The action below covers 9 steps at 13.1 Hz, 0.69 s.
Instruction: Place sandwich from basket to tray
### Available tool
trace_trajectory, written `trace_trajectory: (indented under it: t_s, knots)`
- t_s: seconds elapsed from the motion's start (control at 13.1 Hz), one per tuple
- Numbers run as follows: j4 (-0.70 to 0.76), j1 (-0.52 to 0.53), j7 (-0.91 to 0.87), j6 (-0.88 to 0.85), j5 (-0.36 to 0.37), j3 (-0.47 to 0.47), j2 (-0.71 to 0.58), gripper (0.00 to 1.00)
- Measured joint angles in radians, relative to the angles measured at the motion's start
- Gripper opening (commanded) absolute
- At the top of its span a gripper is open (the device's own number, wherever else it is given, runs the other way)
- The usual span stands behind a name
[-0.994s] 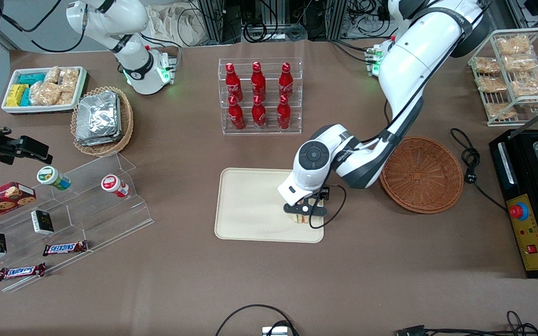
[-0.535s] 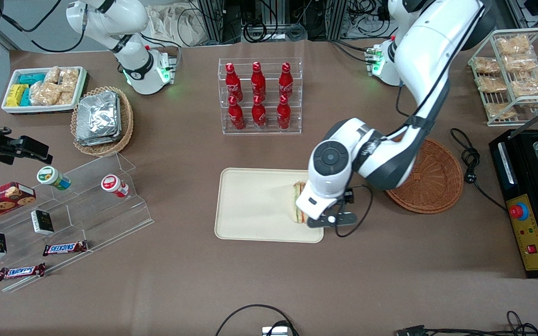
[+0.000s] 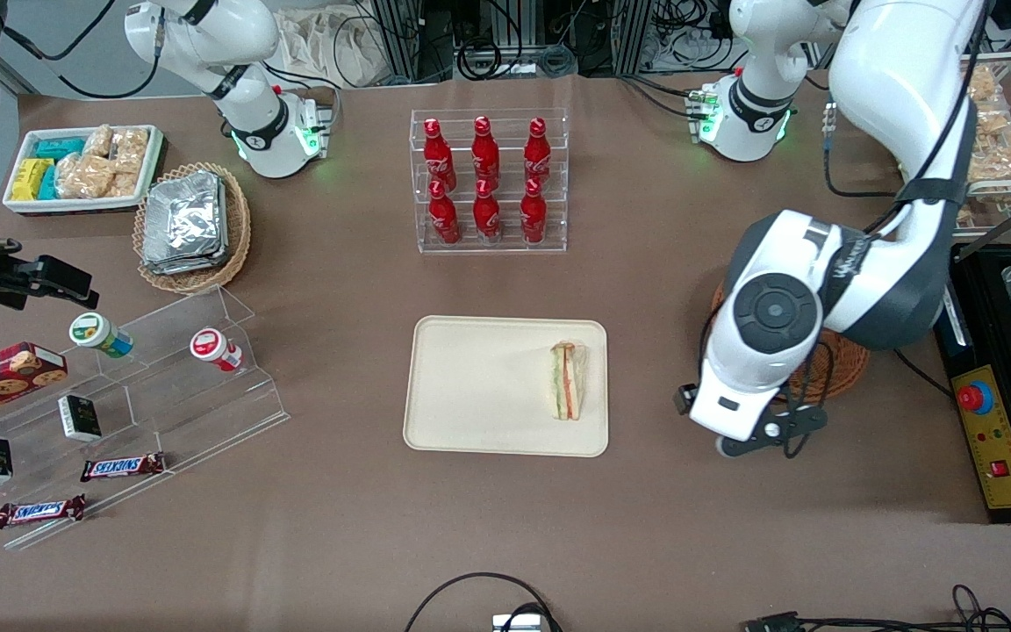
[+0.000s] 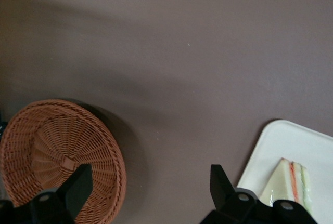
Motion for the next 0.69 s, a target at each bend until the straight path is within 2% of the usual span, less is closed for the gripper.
trace_trajectory:
  t_s: [0.46, 0.54, 0.69]
  knots:
    - [-0.005, 0.035, 0.096, -0.047, -0.031, 0.006, -0.048, 1.00]
    - [-0.021, 0.034, 0.120, -0.047, -0.046, 0.024, -0.066, 1.00]
    - [-0.090, 0.029, 0.214, -0.026, -0.132, 0.103, -0.132, 1.00]
